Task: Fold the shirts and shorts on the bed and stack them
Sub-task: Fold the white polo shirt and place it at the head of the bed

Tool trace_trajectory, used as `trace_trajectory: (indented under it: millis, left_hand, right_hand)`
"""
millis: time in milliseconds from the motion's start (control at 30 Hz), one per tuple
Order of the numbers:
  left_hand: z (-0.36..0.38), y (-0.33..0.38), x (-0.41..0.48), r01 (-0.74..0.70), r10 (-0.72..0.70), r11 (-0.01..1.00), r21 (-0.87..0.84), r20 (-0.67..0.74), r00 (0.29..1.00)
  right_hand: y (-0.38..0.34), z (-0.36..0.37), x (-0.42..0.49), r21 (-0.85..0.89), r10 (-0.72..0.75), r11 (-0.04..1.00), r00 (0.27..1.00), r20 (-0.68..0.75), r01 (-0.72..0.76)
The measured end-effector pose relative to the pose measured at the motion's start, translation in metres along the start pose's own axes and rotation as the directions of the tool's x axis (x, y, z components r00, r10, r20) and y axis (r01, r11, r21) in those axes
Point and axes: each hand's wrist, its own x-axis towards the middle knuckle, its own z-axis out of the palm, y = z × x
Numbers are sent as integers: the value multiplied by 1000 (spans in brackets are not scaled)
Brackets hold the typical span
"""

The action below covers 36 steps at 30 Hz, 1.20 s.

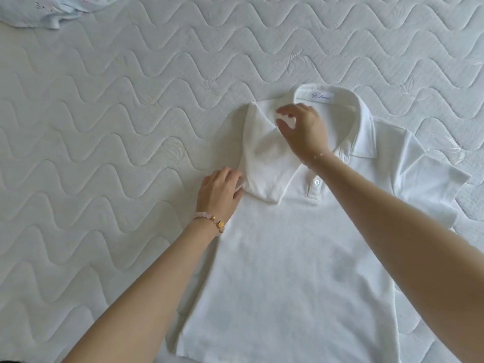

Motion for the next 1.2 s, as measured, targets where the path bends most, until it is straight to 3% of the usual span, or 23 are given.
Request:
trace_trajectory:
  millis: [133, 200, 300, 500, 767, 833, 1000, 1200]
  left_hand:
    - [3, -12, -4, -57, 55, 998, -33, -52, 997]
    - [4, -17, -5, -89, 88, 996, -7, -82, 993]
    - [2, -23, -8, -75, 75, 997, -1, -100, 992]
    - [-1, -37, -11, 152, -166, 980, -132, -98, 981]
    - [1, -36, -10, 223, -219, 942, -252, 45, 975]
    - [-3, -35, -10, 301, -254, 868, -396, 167, 953]
    - [-16, -21, 0, 559, -371, 485, -673, 420, 828]
    - [-5, -13, 17, 599, -405, 444, -667, 447, 798]
  right_hand:
    - [-15, 19, 39, -8, 107, 994, 950, 292, -109]
    - [-15, 28, 45, -43, 155, 988, 918, 366, -150]
    - [-13, 35, 51, 40, 189, 976, 924, 331, -214]
    - [-11, 43, 60, 119, 198, 964, 941, 276, -238]
    - [1, 29, 49, 195, 238, 936, 936, 261, -292]
    - [7, 21, 40, 114, 219, 959, 933, 287, -260]
    - [13, 7, 20, -25, 214, 975, 902, 375, -221]
    - [14, 10, 15, -85, 232, 973, 889, 394, -217]
